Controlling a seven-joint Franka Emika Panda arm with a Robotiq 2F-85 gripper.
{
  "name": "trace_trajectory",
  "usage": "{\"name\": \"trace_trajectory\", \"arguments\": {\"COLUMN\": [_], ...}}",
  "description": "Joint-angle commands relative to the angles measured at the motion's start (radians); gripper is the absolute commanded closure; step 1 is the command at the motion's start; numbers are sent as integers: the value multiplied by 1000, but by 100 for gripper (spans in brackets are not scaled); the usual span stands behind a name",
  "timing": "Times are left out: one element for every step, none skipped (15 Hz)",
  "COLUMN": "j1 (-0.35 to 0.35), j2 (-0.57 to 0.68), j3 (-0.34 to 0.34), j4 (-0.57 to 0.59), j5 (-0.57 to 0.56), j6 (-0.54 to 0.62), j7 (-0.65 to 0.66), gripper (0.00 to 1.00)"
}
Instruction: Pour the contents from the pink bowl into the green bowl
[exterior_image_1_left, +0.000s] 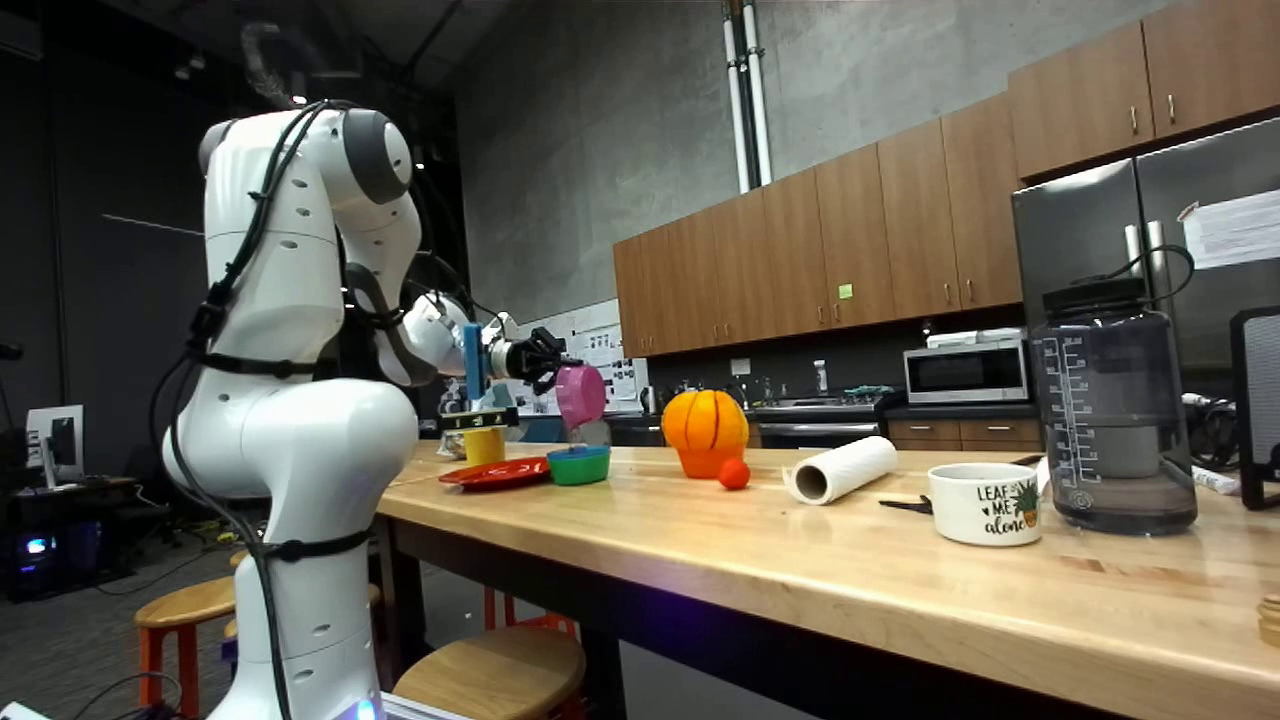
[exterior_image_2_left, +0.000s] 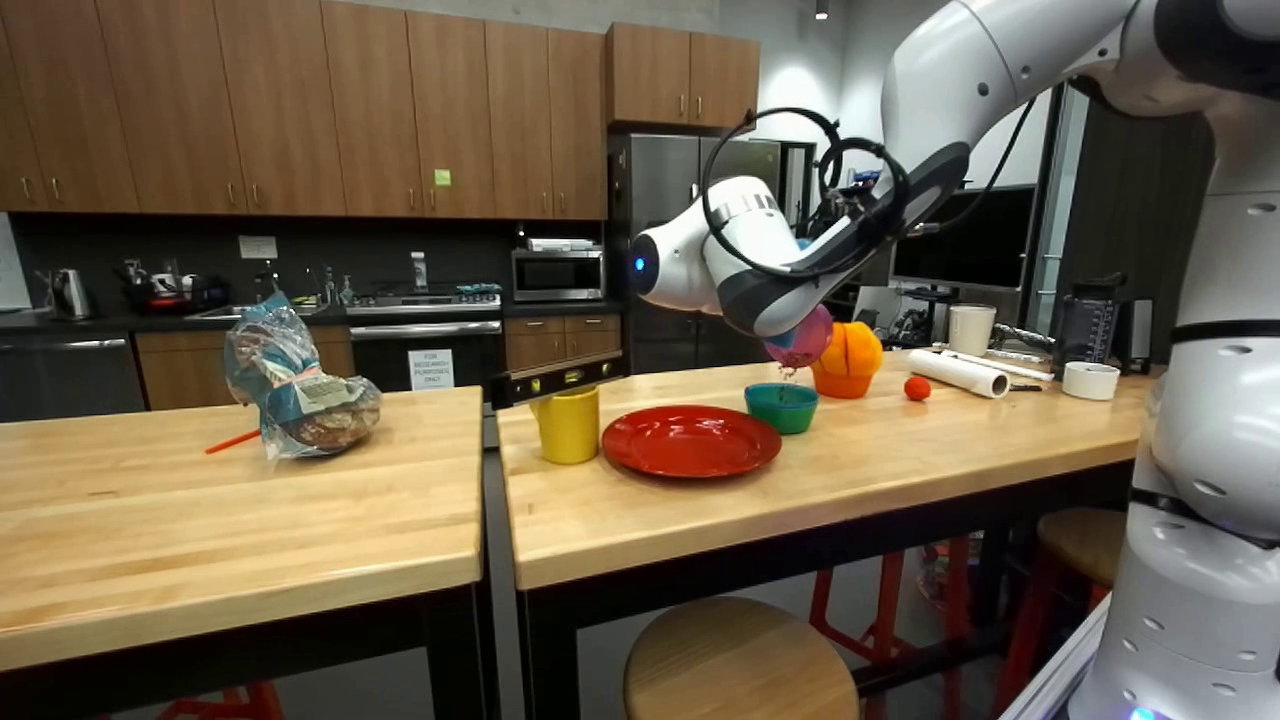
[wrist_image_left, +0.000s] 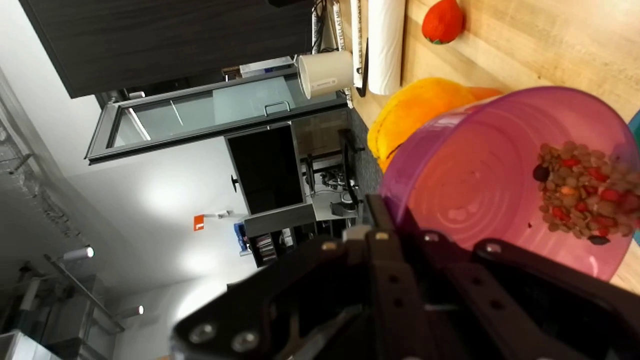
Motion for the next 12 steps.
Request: {"name": "trace_trajectory", "arguments": {"j1": [18,22,27,31,34,38,42,45,49,52,54,56], "j2": [20,23,26,29,31,34,38,43,48,52,56,59], "j3": [8,10,13,17,20,23,27,29,31,32,34,35], "j4": [17,17,18,17,15,15,15,15,17,17,18,17], "j5": [-27,-30,-33,-39,-40,-45,-52,-61,-67,-74,-80,-88], "j6": [-61,-74,-88,-103,-115,-127,-140,-150,-161,-169,-177,-183], "j7": [5,5,6,7,8,8,10,12,13,10,7,8], "gripper": [99,99,99,99,99,99,99,99,99,99,99,99]}}
